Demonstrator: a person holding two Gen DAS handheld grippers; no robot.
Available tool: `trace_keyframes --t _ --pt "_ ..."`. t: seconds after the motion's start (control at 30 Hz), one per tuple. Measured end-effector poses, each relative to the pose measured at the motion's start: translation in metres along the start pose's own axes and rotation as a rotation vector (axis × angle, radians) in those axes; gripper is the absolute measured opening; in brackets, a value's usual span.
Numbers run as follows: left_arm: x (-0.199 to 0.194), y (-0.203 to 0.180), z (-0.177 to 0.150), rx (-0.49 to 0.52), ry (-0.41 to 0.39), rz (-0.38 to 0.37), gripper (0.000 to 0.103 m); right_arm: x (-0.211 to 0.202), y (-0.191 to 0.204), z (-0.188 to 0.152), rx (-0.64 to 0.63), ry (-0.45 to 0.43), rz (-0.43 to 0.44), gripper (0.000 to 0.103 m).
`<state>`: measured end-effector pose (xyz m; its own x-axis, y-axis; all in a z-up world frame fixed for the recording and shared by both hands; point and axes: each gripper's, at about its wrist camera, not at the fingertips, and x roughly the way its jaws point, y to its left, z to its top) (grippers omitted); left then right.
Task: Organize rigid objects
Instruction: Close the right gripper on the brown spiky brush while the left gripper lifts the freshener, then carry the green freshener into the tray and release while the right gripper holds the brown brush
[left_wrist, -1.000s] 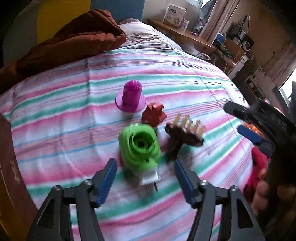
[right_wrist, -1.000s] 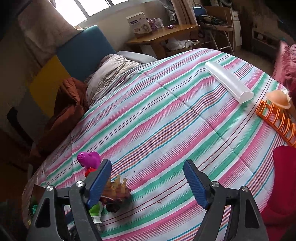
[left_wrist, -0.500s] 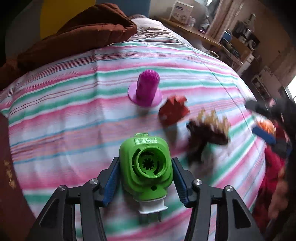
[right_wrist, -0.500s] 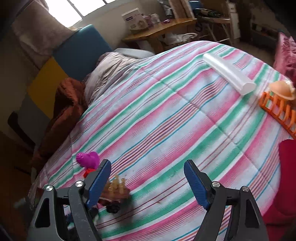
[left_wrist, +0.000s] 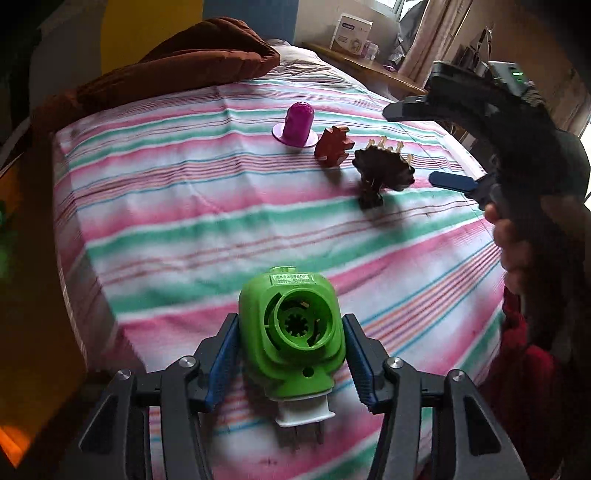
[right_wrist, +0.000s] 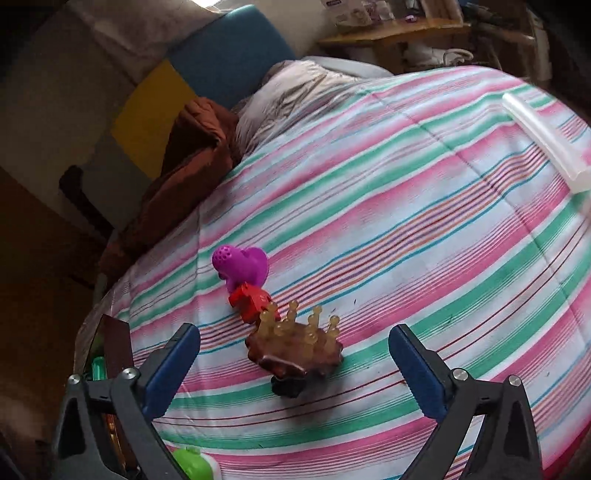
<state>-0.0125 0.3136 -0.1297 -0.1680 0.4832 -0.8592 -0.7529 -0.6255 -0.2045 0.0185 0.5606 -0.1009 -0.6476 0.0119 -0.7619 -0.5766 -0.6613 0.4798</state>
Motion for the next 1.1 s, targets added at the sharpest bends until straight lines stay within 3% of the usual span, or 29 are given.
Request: trace_keyframes --t 0.47,0.7,0.73,0.8,0.93,1.1 --pt "-0.008 -0.003 -0.019 0.003 -0.031 0.008 0.055 0.018 0.01 -0.004 -0.056 0.045 -0.012 0.103" --pt "-0.007 -0.003 -0.02 0.01 -0.037 0.008 0.055 0.038 0.012 0.0 -0.019 0.063 0.002 0.103" --pt "-0.007 -0.003 -0.02 0.012 -0.039 0.01 0.055 0.04 0.014 0.0 -0.038 0.067 -0.011 0.098" --pt "-0.006 -0.005 -0.021 0.024 -0.043 0.024 0.055 0.042 0.017 -0.001 -0.09 0.075 -0.071 0.063" --pt "-0.007 -0.01 -0.022 0.042 -0.05 0.048 0.054 0.048 0.025 -0.005 -0.165 0.102 -0.126 0.062" --pt "-0.019 -0.01 -0.023 0.039 -0.056 0.063 0.054 0.048 0.022 -0.003 -0.176 0.104 -0.129 0.062"
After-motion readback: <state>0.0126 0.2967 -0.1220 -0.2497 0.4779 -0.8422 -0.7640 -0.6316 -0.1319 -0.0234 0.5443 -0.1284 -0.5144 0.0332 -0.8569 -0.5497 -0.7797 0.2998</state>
